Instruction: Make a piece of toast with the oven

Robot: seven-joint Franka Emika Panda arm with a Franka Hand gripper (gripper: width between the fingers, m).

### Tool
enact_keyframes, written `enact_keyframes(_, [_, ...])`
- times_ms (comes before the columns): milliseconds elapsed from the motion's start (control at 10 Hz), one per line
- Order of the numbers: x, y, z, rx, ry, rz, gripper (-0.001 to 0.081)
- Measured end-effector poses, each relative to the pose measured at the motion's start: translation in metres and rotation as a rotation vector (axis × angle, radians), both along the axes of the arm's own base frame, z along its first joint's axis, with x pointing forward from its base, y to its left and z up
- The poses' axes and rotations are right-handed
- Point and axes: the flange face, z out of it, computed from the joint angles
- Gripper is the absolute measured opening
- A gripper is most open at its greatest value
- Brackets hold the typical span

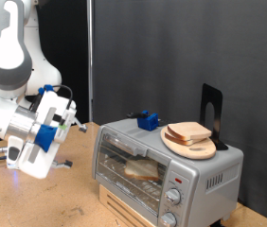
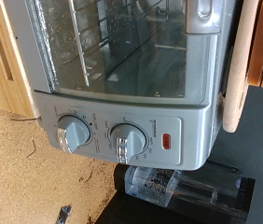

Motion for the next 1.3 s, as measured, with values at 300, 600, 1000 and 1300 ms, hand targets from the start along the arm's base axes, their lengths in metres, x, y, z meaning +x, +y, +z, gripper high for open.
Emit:
enact_keyframes(300, [-0.016,-0.001,0.004,0.023,-0.035,0.290,0.0808])
enact_keyframes(600, [0.001,-0.025,-0.012,0.083,-0.125,0.615,0.0808])
enact_keyframes(1000, [-0.021,-0.033,-0.014,0.110,-0.150,0.698,0.0808])
enact_keyframes(1300, [0.004,-0.048,-0.042,0.051,-0.098,0.640,0.0808])
